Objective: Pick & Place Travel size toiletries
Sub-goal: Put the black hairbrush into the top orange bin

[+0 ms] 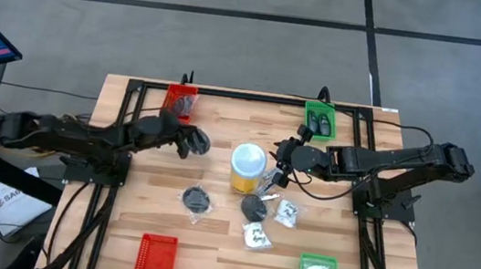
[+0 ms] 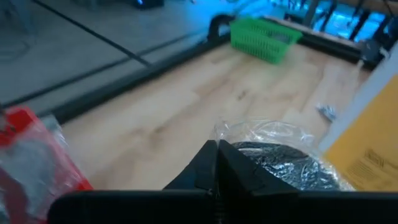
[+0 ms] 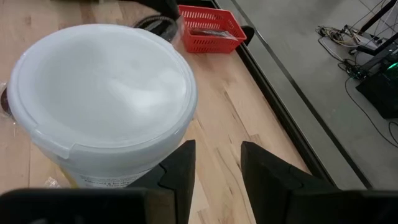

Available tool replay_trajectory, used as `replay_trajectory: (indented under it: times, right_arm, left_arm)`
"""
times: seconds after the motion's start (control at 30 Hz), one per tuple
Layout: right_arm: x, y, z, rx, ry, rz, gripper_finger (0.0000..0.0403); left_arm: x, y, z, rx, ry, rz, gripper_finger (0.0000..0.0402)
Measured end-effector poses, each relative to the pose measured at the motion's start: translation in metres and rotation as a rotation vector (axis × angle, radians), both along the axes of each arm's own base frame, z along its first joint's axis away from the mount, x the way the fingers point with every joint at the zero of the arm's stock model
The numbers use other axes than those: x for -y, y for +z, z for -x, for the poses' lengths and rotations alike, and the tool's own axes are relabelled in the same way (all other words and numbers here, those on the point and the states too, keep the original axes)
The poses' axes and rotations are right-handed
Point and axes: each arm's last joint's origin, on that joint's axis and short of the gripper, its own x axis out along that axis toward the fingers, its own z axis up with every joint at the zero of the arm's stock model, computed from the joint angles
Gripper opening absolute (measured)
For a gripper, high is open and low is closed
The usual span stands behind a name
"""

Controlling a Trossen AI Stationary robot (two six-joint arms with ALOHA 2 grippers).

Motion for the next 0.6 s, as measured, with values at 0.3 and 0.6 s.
replay_trajectory:
  times: [0.3,0.6]
  right_arm:
    - [0.000,0.000,0.000,0.000,0.000,0.000,0.0118]
    - [0.000,0.000,0.000,0.001,0.000,-0.001,0.0118]
  left_arm:
    - [-0.008,0.010,0.014,-0.075,0.214,-0.175,0.0000]
    - [-0.036,0.013,0.031,-0.113,0.412,-0.206,0.0000]
